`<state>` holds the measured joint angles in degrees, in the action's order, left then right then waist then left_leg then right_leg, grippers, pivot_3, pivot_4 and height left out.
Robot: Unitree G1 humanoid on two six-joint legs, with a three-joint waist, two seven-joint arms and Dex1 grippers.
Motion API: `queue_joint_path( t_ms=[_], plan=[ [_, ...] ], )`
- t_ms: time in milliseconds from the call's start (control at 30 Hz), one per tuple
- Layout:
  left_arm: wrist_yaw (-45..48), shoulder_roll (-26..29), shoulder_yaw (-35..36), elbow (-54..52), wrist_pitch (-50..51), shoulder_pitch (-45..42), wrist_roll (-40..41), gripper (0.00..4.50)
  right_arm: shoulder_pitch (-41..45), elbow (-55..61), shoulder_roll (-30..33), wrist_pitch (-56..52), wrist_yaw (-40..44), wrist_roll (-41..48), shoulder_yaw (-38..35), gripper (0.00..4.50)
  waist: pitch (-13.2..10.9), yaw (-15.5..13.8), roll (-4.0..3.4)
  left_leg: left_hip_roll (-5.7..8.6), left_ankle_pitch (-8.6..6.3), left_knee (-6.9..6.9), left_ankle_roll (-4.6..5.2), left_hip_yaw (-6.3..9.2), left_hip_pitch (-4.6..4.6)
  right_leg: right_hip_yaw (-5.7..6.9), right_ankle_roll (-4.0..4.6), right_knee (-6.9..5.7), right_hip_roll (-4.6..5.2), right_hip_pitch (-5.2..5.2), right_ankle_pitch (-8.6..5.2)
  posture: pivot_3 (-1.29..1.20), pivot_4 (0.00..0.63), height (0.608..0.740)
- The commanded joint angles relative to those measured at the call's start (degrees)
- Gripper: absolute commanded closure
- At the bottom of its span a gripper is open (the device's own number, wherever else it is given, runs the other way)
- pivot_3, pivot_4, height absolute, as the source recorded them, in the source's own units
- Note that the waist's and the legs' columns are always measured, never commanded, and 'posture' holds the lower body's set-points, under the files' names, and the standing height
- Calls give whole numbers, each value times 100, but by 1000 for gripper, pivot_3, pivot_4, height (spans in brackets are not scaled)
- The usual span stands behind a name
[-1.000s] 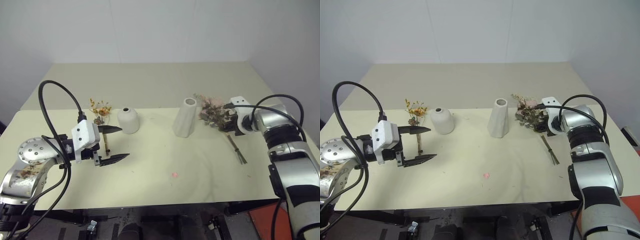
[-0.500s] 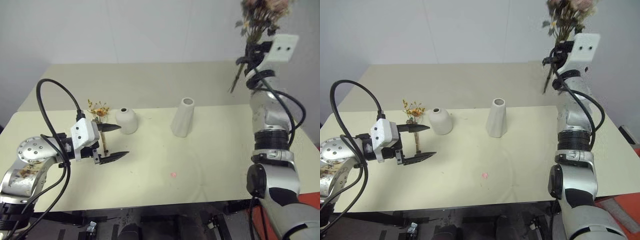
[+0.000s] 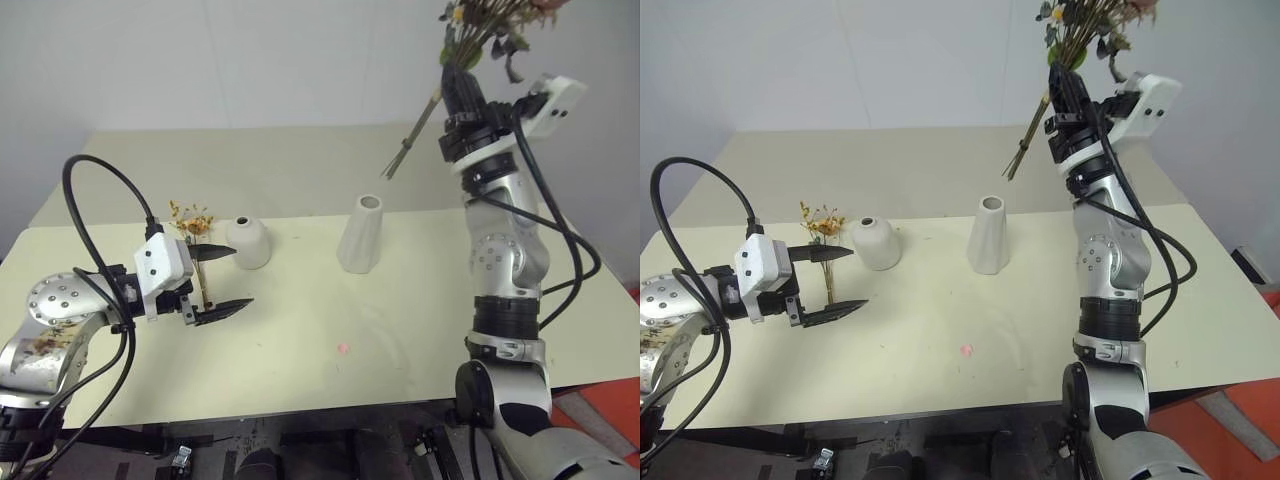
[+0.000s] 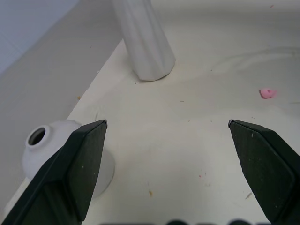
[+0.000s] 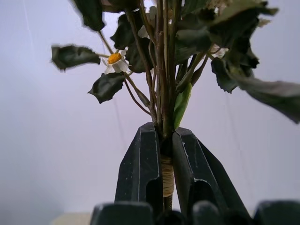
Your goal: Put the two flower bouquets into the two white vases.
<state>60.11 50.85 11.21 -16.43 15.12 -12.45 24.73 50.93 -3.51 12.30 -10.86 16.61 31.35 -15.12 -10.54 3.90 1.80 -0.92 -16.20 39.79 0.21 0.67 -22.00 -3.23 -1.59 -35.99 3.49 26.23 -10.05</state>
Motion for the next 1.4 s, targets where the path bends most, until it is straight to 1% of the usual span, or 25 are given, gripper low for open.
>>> queue_joint_path(
  t_ms=[33, 333, 667, 967, 1400],
  plan=[
    [-63, 119, 247, -126, -42, 44, -16, 0, -20, 521, -3, -212, -66, 209, 3, 4333, 0, -1, 0, 0, 0, 0, 0, 0, 0, 0, 0, 1, 0, 0, 0, 0, 150, 740],
    [-54, 166, 232, -180, -43, 33, -4, 0, -198, 540, -111, -334, -62, 207, 114, 4333, 0, 2, 0, 1, 0, 0, 0, -1, 1, 0, 0, 0, 0, 0, 0, 0, 150, 740],
    [-32, 217, 237, -169, -45, -29, 22, 0, -369, 355, -203, -130, -7, -43, 260, 4333, 0, 5, 0, 1, 0, 0, 0, -1, 1, 0, 0, 1, -1, 0, 0, 0, 150, 740],
    [-89, 181, 273, -244, -46, 56, 33, 0, -365, 150, -133, -3, 203, -285, 348, 4333, 0, 6, 0, 0, 0, 0, 0, -1, 0, 0, 0, 2, -1, 0, 0, 0, 150, 740],
    [-235, 149, 281, -321, -43, 131, 17, 0, -564, 120, -317, 127, 462, -619, 666, 4333, 0, 3, 0, 0, 0, -1, 0, -1, 0, 0, 0, 3, -1, 0, 0, 0, 150, 740]
  ],
)
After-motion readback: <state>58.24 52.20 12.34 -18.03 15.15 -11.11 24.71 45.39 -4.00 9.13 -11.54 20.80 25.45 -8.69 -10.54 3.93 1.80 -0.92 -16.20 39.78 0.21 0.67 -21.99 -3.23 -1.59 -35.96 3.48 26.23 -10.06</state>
